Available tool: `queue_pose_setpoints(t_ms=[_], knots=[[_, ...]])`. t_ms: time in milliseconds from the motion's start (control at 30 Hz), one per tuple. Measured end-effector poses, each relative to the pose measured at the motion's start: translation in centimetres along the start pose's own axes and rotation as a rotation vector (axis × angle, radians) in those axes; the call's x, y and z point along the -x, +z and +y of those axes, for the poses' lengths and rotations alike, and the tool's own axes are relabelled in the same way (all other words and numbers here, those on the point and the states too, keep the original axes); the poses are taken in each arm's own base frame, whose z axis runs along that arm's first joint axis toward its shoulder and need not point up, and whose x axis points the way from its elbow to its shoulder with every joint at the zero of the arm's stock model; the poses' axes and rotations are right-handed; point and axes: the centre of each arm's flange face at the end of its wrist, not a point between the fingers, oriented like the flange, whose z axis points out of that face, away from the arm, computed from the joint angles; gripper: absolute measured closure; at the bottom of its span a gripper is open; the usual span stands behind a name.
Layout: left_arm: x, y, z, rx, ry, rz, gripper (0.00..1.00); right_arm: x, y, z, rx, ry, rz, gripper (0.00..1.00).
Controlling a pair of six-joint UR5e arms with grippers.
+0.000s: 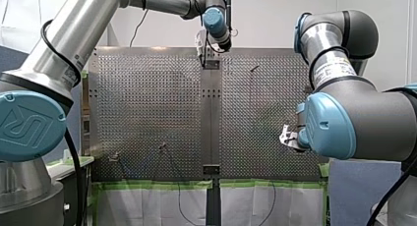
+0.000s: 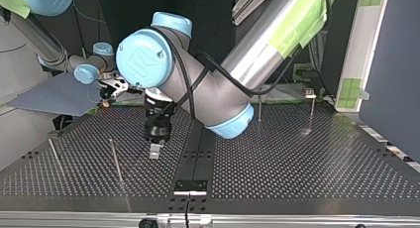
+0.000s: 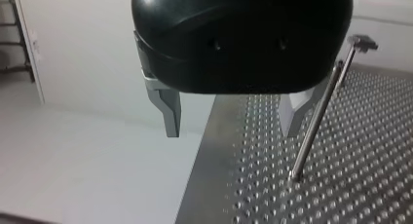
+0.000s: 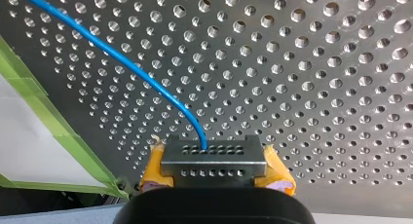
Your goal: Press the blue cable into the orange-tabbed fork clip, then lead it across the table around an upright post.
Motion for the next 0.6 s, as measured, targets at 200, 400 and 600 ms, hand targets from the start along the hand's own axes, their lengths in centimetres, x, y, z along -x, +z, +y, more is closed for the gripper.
queue_pose_setpoints(t_ms=[200,400,600], knots=[[0.2,0.1,-0.2,0.002,-0.015,-0.021,0.01,0.0,0.0,0.0,0.000,-0.006,0.001,1.00],[-0.7,0.3,-2.3,-0.083,-0.061,-0.045,0.01,-0.5,-0.1,-0.1,-0.005,-0.025,0.003,1.00],[-5.1,1.0,-4.6,-0.158,-0.054,0.014,0.01,-3.3,-0.9,-1.3,-0.024,-0.038,0.026,1.00]])
